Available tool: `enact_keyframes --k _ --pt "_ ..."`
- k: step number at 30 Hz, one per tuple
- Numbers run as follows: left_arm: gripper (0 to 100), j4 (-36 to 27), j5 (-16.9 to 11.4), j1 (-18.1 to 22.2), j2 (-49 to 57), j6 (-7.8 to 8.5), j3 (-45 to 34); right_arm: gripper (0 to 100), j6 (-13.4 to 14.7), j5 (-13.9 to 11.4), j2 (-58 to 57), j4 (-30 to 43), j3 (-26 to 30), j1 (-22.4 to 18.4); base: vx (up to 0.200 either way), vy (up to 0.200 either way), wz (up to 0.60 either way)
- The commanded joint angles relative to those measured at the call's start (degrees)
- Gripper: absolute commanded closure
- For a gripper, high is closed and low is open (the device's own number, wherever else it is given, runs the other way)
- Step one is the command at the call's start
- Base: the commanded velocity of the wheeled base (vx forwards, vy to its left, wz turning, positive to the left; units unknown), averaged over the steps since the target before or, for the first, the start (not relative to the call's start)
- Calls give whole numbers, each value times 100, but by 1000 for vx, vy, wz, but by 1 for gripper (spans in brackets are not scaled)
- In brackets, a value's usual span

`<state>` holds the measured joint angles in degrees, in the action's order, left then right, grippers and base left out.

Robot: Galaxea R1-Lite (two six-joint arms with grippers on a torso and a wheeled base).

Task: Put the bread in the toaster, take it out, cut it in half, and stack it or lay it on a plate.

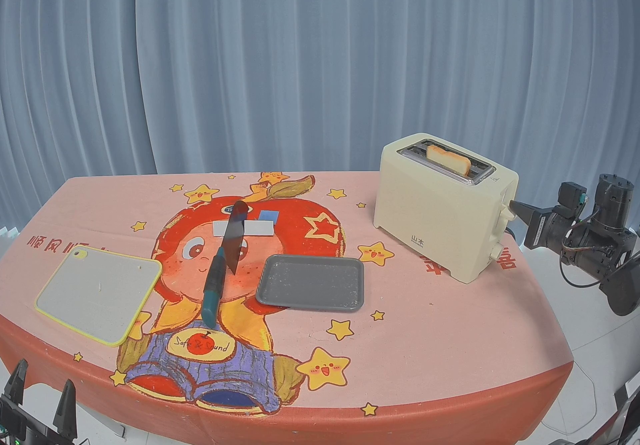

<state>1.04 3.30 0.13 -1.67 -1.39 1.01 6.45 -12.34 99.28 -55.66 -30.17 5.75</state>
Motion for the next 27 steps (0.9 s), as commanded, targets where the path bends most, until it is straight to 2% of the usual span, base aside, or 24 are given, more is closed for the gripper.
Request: enact_keyframes --k 1,27 --pt "0 2 4 4 0 -2 -101 100 -3 -6 153 12 46 5 0 0 0" --pt "0 2 4 4 0 -2 -101 100 -82 30 505 -50 170 13 0 0 0"
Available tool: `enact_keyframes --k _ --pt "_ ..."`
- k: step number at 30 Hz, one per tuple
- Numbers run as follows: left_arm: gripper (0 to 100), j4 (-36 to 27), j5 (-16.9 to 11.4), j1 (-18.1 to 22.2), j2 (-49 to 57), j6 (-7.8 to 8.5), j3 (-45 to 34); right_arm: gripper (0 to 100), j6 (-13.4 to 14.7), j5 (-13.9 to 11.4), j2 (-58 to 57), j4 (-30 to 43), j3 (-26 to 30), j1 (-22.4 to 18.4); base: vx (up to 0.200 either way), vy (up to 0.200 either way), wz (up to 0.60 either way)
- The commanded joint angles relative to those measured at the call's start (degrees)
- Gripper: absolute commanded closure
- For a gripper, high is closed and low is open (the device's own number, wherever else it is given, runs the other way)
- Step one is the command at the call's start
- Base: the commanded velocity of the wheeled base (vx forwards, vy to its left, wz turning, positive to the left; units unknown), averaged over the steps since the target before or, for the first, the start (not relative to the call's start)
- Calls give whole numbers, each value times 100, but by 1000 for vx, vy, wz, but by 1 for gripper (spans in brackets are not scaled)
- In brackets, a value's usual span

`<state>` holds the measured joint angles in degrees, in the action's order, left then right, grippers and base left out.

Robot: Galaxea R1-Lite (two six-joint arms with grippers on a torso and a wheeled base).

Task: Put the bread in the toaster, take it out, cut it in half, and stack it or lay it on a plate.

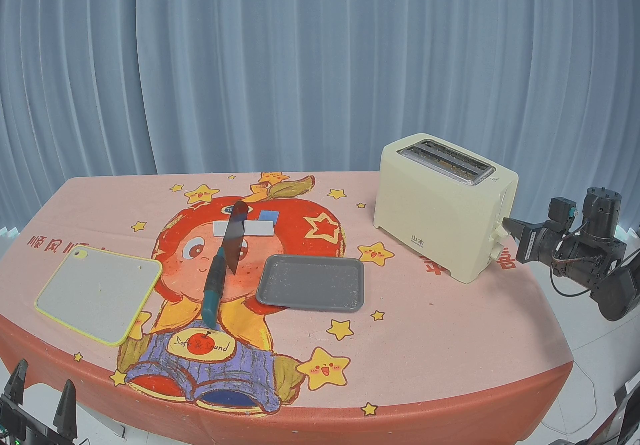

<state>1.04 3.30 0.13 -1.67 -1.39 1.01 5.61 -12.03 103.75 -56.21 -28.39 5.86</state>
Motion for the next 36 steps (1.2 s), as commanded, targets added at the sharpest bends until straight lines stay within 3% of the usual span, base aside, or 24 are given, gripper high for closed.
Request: enact_keyframes --k 1,22,36 --pt "0 2 4 4 0 -2 -101 100 2 -1 57 -4 -17 2 0 0 0" --pt "0 2 4 4 0 -2 -101 100 11 113 -971 -4 27 354 0 0 0" --pt "0 2 4 4 0 -2 -101 100 -7 140 -1411 -13 396 723 0 0 0"
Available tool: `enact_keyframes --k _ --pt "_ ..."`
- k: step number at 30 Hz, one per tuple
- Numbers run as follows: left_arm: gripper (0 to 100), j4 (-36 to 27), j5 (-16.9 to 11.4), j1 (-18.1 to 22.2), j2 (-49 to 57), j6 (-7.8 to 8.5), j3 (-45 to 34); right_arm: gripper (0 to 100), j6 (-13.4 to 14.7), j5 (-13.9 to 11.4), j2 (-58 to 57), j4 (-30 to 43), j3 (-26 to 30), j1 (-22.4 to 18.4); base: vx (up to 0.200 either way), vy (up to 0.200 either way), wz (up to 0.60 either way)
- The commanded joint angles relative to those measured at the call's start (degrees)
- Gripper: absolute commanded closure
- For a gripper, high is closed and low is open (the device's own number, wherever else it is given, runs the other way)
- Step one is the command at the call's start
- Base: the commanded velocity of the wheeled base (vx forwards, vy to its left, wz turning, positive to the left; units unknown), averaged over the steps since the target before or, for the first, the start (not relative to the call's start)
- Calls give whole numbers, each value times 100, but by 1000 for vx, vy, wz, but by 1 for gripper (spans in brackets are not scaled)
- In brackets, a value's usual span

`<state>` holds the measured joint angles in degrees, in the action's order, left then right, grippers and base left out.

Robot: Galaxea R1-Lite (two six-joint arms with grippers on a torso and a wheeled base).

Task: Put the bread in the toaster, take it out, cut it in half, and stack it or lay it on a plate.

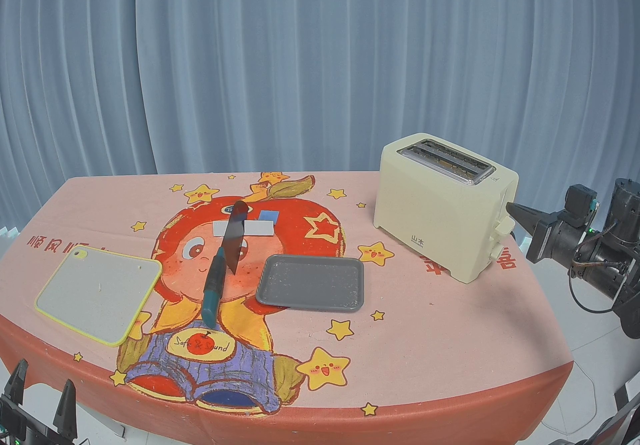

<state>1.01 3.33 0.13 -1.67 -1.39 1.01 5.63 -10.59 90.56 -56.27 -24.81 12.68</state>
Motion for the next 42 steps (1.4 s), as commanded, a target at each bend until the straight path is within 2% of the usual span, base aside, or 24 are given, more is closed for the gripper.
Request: enact_keyframes --k 1,7,14,36,42 --pt "0 4 1 4 0 -2 -101 100 -9 -4 -92 -7 37 51 0 0 0" --pt "0 4 1 4 0 -2 -101 100 -45 13 -179 -7 55 156 0 0 0" --pt "0 4 1 4 0 -2 -101 100 -45 154 -188 2 90 314 0 0 0" --pt "0 4 1 4 0 -2 -101 100 -53 145 -179 2 169 455 0 0 0" --pt "0 4 1 4 0 -2 -101 100 -133 145 -153 2 204 490 0 0 0"
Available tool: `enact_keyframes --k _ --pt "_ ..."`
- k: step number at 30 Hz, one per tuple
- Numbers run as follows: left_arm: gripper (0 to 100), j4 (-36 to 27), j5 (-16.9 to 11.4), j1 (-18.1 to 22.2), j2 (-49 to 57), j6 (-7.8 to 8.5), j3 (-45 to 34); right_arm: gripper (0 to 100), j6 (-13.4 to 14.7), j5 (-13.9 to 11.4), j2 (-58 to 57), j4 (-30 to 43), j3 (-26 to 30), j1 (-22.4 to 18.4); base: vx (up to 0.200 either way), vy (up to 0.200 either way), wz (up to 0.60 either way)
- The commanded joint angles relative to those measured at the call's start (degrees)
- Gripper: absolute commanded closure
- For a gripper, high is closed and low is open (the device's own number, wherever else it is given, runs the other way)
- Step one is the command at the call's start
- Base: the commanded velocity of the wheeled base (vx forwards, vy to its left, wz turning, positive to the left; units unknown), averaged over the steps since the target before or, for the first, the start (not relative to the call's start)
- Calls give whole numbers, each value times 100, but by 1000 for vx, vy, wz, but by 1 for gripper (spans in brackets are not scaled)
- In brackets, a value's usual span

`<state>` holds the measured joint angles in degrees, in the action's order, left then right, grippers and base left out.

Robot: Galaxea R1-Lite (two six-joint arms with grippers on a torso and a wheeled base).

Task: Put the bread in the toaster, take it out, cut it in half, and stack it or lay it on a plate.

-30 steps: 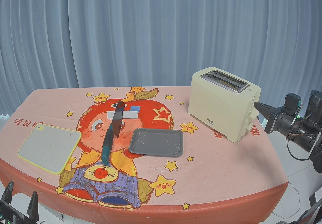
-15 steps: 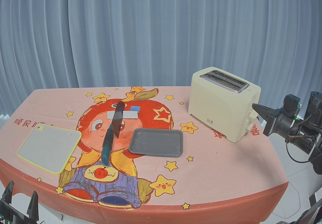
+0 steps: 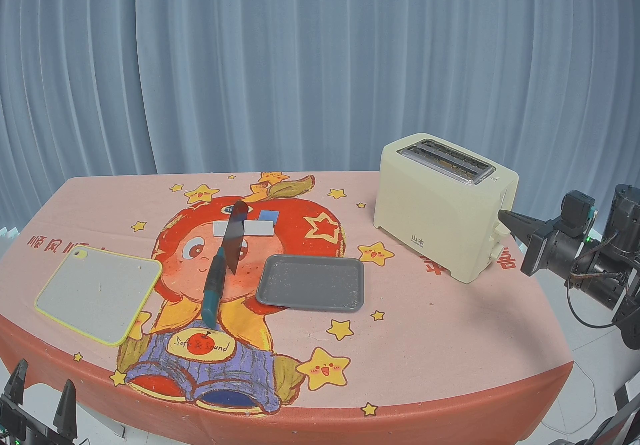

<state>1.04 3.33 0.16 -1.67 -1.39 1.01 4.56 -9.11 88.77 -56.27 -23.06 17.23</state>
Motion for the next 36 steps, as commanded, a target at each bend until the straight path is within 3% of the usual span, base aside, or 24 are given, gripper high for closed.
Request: enact_keyframes --k 1,7,36 --pt "0 2 1 2 0 -2 -101 100 -25 -3 35 2 48 62 0 0 0" --pt "0 2 1 2 0 -2 -101 100 -25 128 52 -7 65 211 0 0 0" --pt "0 2 1 2 0 -2 -101 100 -96 164 61 -7 83 211 0 0 0"
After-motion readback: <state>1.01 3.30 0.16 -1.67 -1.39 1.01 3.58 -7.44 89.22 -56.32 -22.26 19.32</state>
